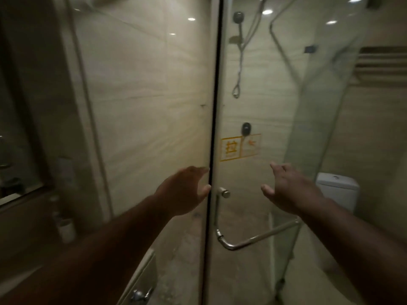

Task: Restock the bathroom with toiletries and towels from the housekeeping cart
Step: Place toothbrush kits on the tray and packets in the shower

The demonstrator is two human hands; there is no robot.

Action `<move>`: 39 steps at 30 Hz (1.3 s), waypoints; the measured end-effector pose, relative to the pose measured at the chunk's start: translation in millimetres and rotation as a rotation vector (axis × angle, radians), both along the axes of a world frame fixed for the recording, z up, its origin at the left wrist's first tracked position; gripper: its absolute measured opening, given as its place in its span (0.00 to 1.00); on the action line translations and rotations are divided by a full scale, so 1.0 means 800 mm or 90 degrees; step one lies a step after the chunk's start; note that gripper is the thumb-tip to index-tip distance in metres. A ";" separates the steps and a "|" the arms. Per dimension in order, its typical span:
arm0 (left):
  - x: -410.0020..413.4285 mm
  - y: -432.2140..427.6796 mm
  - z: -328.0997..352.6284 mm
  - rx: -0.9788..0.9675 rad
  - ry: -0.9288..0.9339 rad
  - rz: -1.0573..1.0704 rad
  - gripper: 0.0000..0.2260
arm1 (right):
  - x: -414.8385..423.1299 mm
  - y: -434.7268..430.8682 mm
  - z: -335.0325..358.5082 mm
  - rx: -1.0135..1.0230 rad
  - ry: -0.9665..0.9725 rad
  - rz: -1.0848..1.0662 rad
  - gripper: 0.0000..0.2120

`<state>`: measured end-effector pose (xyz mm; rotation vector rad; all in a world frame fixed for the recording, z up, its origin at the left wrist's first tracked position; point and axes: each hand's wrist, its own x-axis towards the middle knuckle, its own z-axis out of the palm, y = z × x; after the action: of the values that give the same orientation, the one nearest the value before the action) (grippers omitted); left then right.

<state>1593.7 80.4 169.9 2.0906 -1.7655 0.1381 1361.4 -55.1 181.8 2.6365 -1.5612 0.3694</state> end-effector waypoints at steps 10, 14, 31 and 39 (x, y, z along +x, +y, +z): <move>-0.130 -0.137 0.007 0.009 -0.047 -0.292 0.27 | -0.160 0.025 0.036 -0.031 0.017 -0.309 0.36; -0.194 -0.167 -0.002 0.036 -0.070 -0.367 0.28 | -0.234 0.060 0.010 0.002 0.028 -0.444 0.33; -0.563 -0.170 0.040 -0.037 -0.052 -0.616 0.29 | -0.560 0.192 0.041 -0.019 0.003 -0.724 0.28; -0.743 -0.133 0.026 -0.022 -0.051 -0.690 0.29 | -0.704 0.262 0.032 -0.122 -0.020 -0.715 0.27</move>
<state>999.6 -26.3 190.6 0.8717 -2.6294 -0.0606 798.2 154.3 207.4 1.2753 -2.4883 0.4143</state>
